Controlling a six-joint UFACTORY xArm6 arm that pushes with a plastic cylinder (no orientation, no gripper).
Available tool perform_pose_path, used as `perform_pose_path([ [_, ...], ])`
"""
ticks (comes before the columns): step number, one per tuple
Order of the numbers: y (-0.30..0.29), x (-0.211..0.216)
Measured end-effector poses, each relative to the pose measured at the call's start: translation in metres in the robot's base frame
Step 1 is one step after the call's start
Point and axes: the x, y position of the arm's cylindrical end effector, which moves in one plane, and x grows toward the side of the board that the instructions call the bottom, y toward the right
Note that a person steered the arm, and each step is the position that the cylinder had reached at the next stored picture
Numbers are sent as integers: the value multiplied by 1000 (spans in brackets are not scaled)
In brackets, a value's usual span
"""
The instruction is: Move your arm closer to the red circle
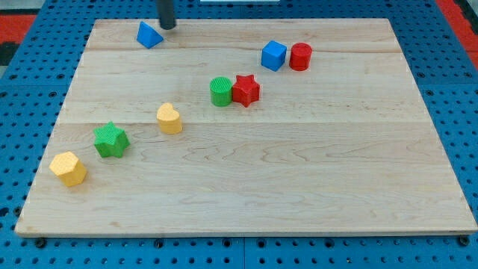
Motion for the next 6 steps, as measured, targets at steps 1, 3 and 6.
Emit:
perform_pose_path([
  [1,-40,0],
  [3,54,-7],
  [6,384,27],
])
